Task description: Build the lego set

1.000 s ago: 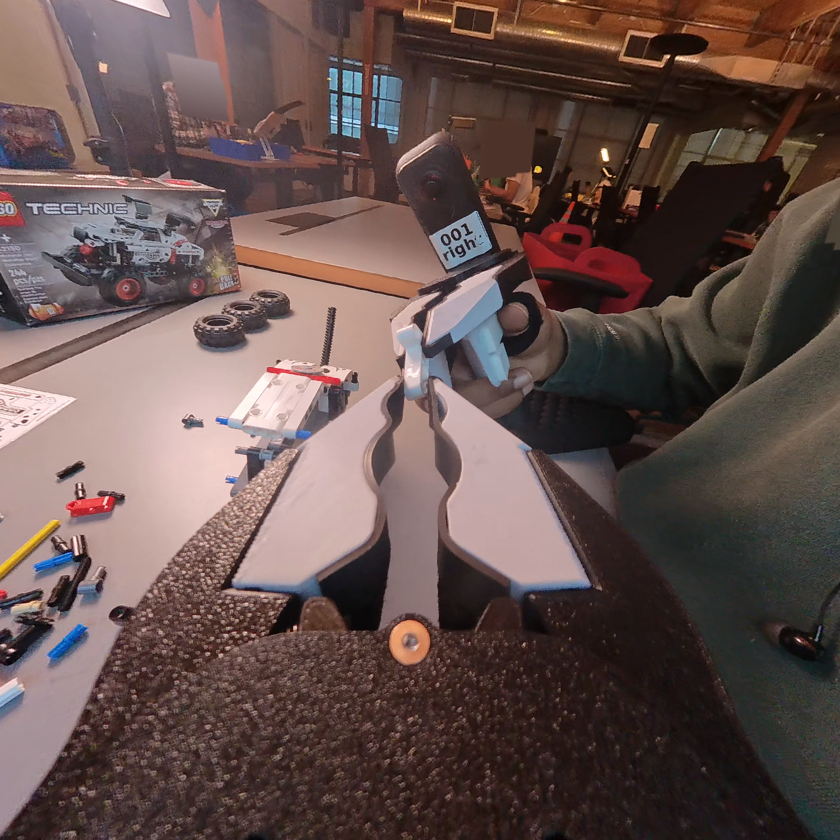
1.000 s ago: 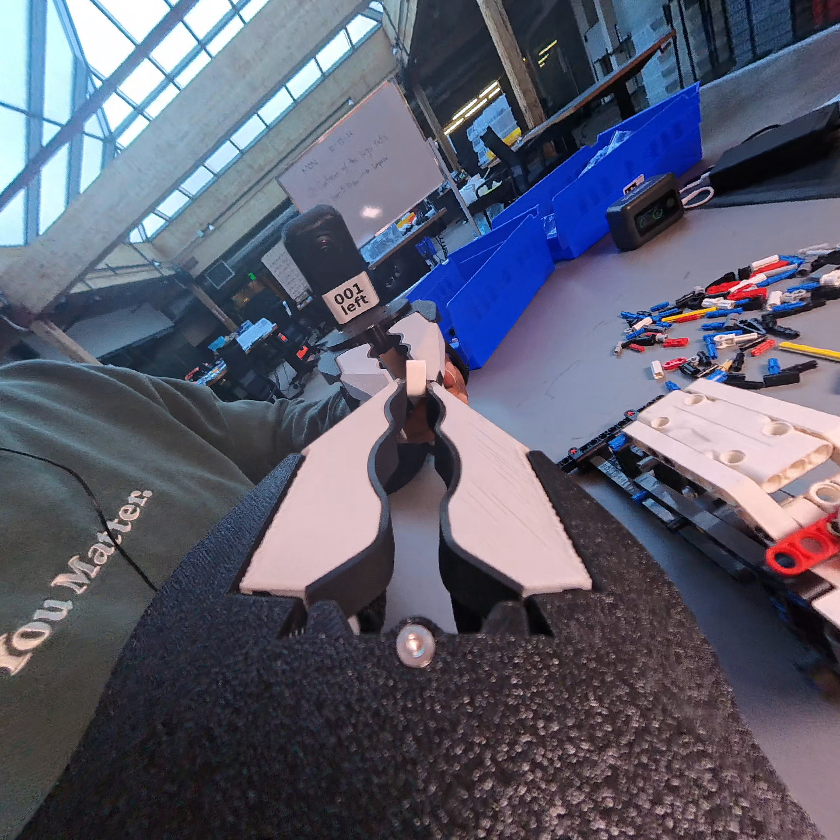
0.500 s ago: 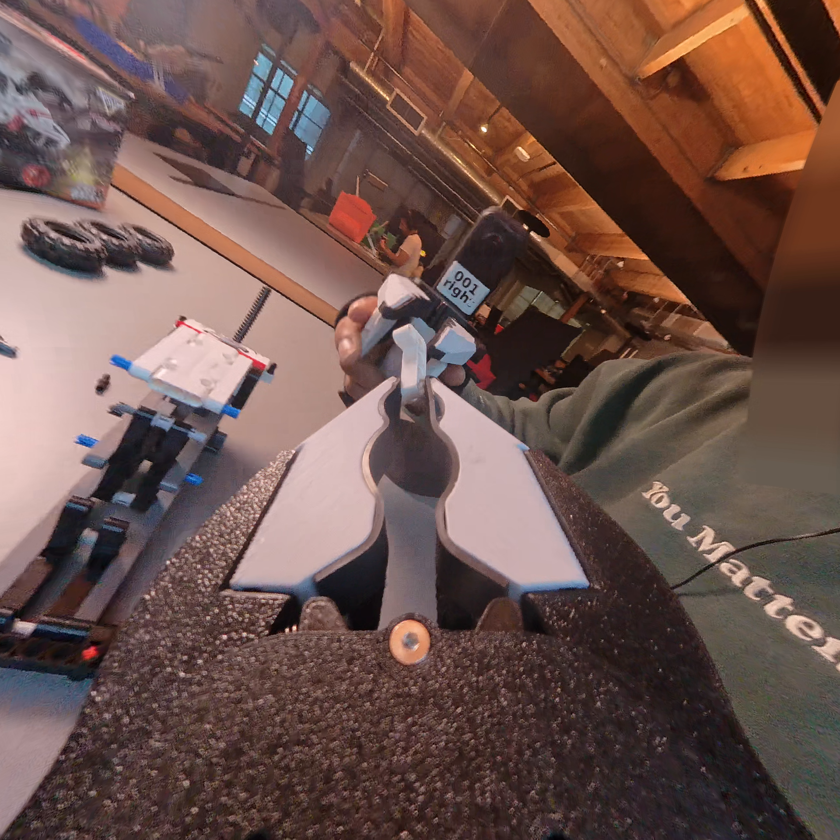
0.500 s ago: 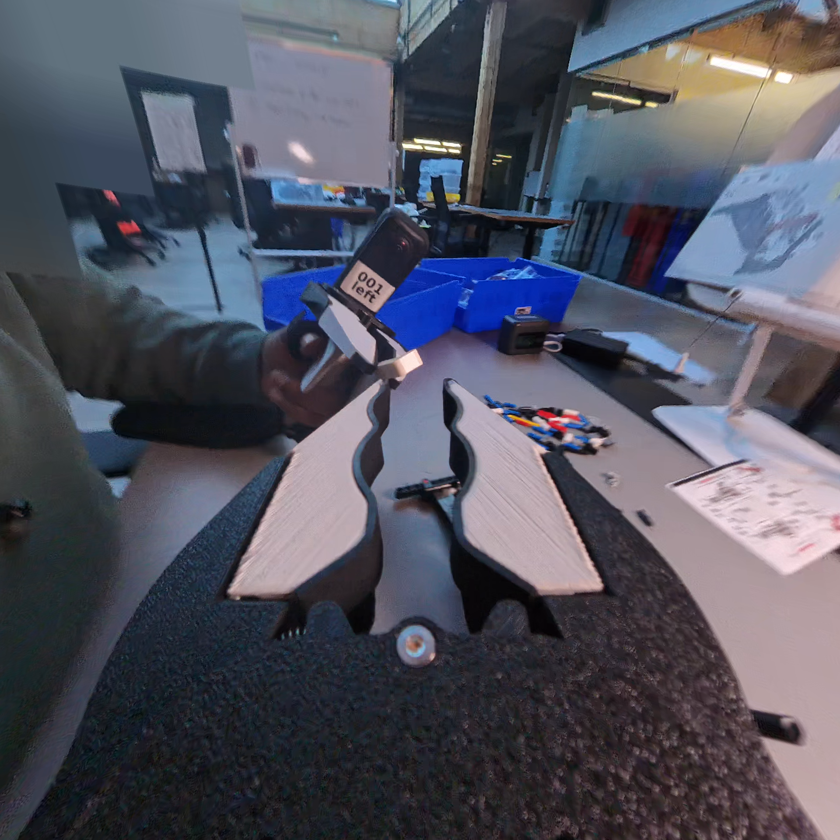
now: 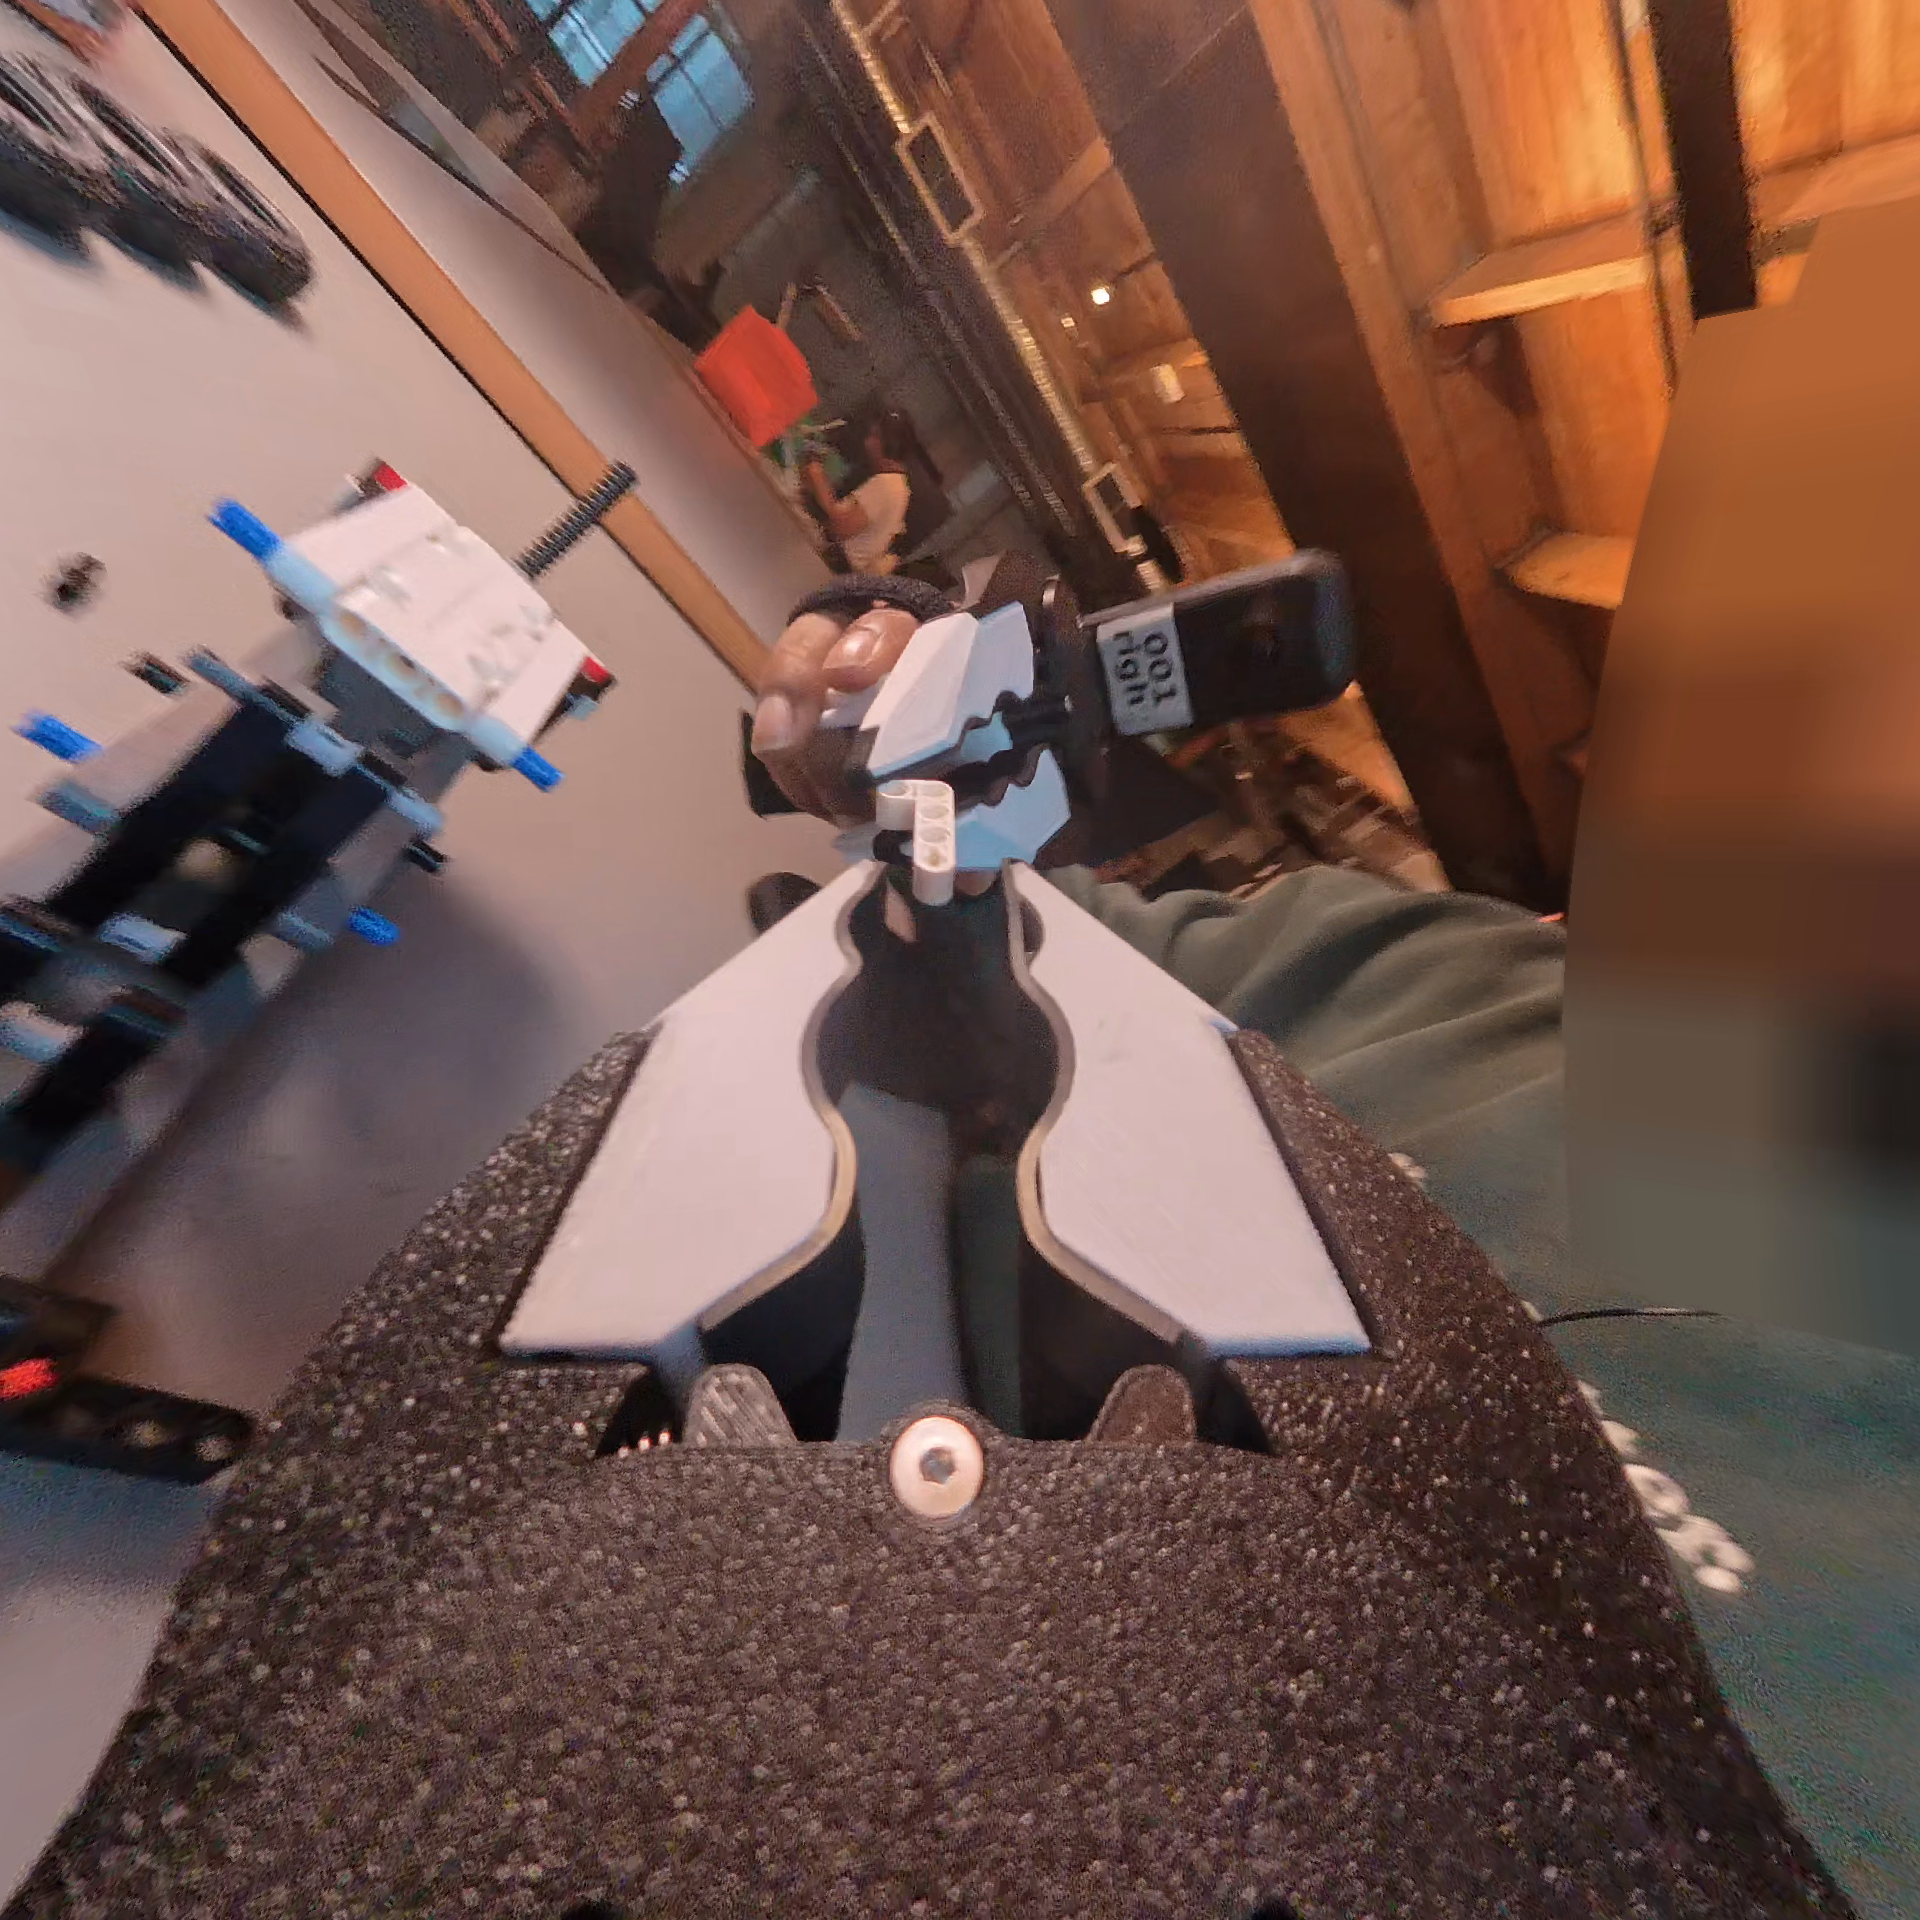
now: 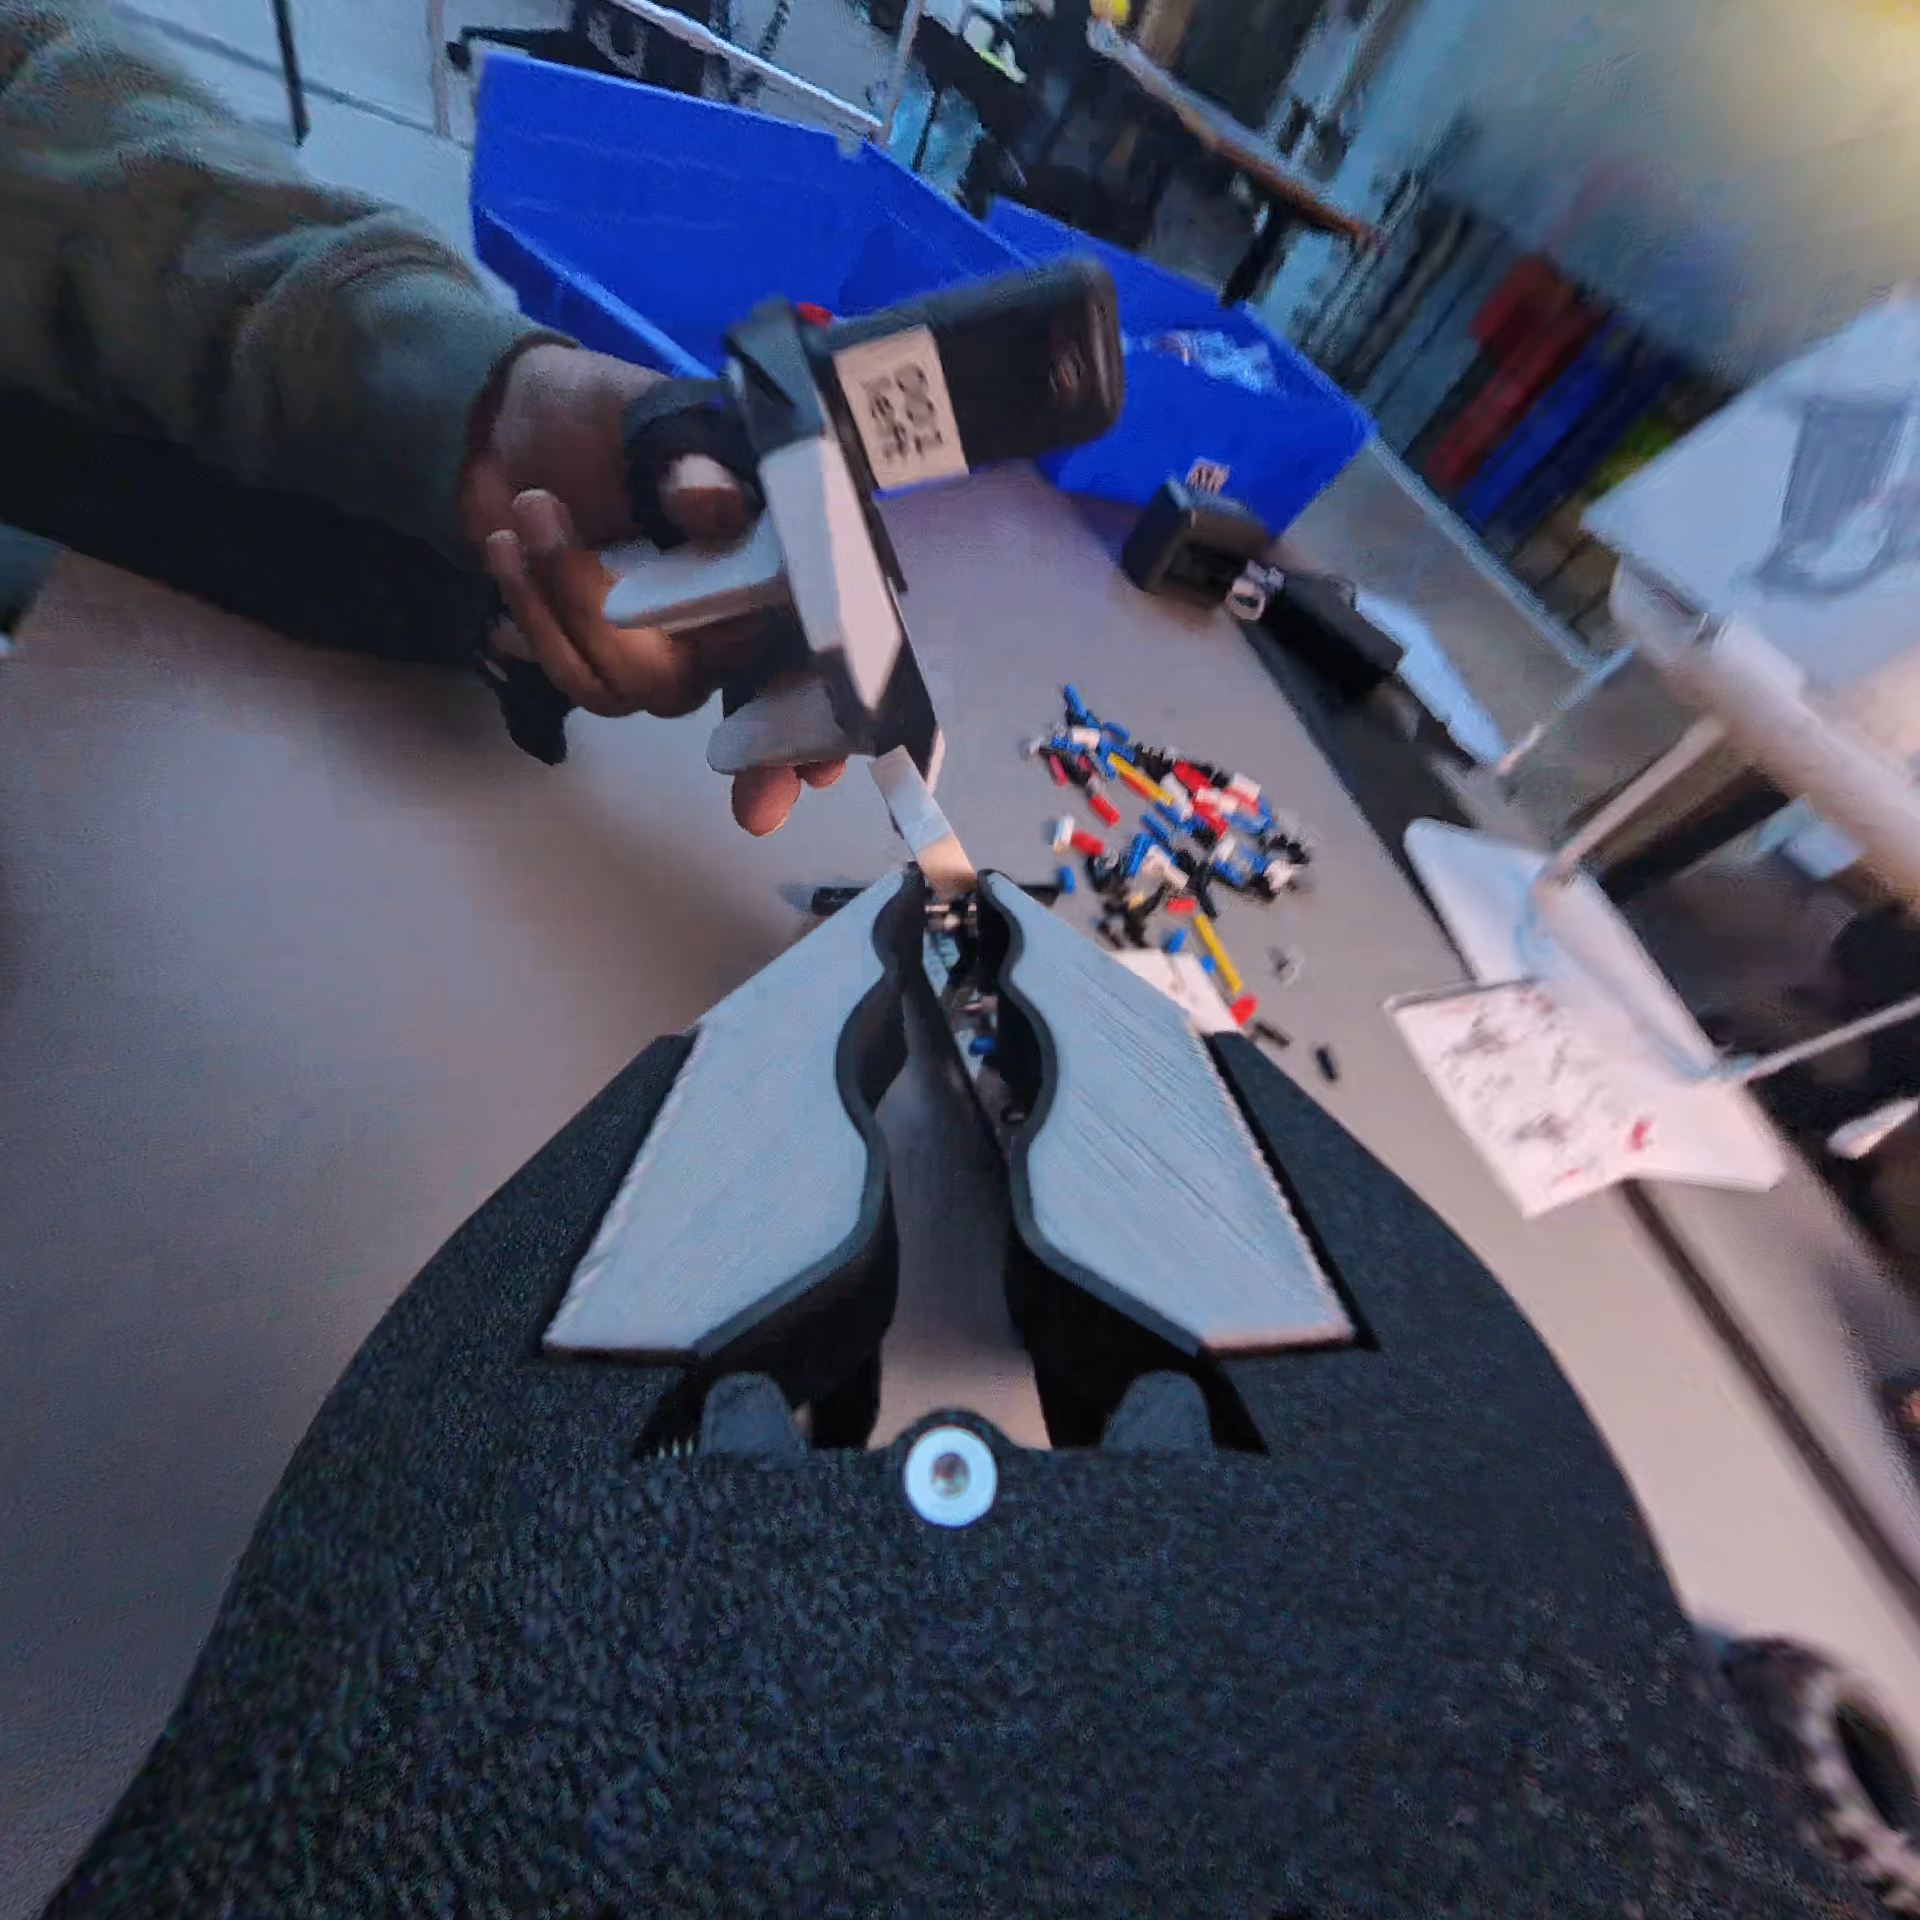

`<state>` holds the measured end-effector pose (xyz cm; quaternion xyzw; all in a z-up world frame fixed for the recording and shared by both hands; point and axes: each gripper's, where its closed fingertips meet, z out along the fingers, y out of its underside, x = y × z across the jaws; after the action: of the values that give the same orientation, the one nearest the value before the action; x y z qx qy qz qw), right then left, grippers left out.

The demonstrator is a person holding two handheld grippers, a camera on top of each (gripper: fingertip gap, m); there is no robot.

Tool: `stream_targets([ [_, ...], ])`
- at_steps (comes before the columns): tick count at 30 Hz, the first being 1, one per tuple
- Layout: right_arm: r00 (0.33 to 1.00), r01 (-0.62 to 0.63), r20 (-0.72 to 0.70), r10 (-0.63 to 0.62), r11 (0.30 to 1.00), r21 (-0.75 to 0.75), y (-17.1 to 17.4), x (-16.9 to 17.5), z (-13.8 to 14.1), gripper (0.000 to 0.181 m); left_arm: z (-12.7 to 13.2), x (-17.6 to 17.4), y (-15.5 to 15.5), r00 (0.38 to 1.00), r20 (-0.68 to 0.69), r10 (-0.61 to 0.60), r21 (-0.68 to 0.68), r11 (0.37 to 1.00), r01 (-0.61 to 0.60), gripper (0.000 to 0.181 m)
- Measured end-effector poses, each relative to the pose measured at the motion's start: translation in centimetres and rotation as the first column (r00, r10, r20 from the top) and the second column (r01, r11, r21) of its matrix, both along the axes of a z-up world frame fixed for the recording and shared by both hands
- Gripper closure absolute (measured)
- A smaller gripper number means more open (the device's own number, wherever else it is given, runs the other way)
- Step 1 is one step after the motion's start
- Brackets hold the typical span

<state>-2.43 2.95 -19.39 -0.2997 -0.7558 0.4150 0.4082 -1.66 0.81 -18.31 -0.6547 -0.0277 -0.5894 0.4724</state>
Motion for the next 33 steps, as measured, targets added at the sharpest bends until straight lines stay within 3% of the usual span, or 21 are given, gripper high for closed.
stream_targets([
  [2, 0.987, 0.052, 0.163, -0.017, 0.975, -0.215, 0.4, 0.2, -1.2, 0.172, -1.1, -0.7, 0.4, 0.966, -0.243, 0.091, 0.062, 0.995, -0.078, 0.151],
  [5, 0.936, 0.124, 0.35, 0.043, 0.89, -0.44, -0.3, 0.9, -2.8, 0.172, -2.2, -0.7, 0.4, 0.807, -0.56, 0.19, 0.194, 0.976, -0.096, 0.152],
  [8, 0.899, 0.147, 0.417, 0.13, 0.81, -0.568, -1.6, 1.5, -3.3, 0.173, -3.5, 0.2, 0.4, 0.668, -0.714, 0.21, 0.235, 0.97, -0.054, 0.157],
  [10, 0.886, 0.16, 0.438, 0.151, 0.787, -0.595, -2.0, 1.5, -3.4, 0.173, -4.4, 0.9, 0.3, 0.626, -0.757, 0.185, 0.223, 0.975, -0.019, 0.173],
  [15, 0.884, 0.163, 0.442, 0.15, 0.788, -0.593, -2.0, 1.3, -3.1, 0.173, -4.0, 1.0, 0.1, 0.689, -0.708, 0.155, 0.191, 0.981, -0.024, 0.174],
  [18, 0.911, 0.134, 0.402, 0.091, 0.857, -0.498, -1.4, 0.8, -2.6, 0.17, -4.0, 0.7, 0.1, 0.732, -0.668, 0.137, 0.161, 0.986, -0.038, 0.174],
  [21, 0.963, 0.174, 0.229, -0.145, 0.979, -0.11, 2.9, -0.5, -1.0, 0.144, -3.5, -0.7, 0.3, 0.789, -0.598, 0.143, 0.123, 0.989, -0.086, 0.174],
  [23, 0.962, 0.206, 0.131, -0.24, 0.952, 0.228, 6.0, -1.2, -1.1, 0.131, -3.2, -2.1, 0.5, 0.823, -0.544, 0.162, 0.1, 0.987, -0.128, 0.174],
  [24, 0.958, 0.199, 0.136, -0.252, 0.927, 0.317, 6.8, -1.7, -1.6, 0.128, -3.2, -2.7, 0.6, 0.831, -0.528, 0.172, 0.09, 0.985, -0.147, 0.174],
  [26, 0.951, 0.151, 0.189, -0.243, 0.904, 0.399, 7.4, -2.9, -2.8, 0.129, -3.5, -3.7, 0.8, 0.835, -0.519, 0.184, 0.069, 0.982, -0.174, 0.174],
  [28, 0.927, 0.058, 0.306, -0.216, 0.889, 0.454, 7.7, -3.6, -4.8, 0.141, -3.7, -4.3, 0.8, 0.84, -0.508, 0.19, 0.051, 0.98, -0.191, 0.174],
  [30, 0.914, -0.016, 0.359, -0.189, 0.868, 0.497, 8.0, -4.1, -4.9, 0.142, -3.7, -4.6, 0.7, 0.847, -0.494, 0.197, 0.041, 0.978, -0.204, 0.174],
  [33, 0.809, -0.154, 0.58, -0.09, 0.921, 0.357, 7.1, -3.1, -4.5, 0.143, -2.9, -4.8, 0.4, 0.866, -0.46, 0.197, 0.041, 0.979, -0.201, 0.174],
])
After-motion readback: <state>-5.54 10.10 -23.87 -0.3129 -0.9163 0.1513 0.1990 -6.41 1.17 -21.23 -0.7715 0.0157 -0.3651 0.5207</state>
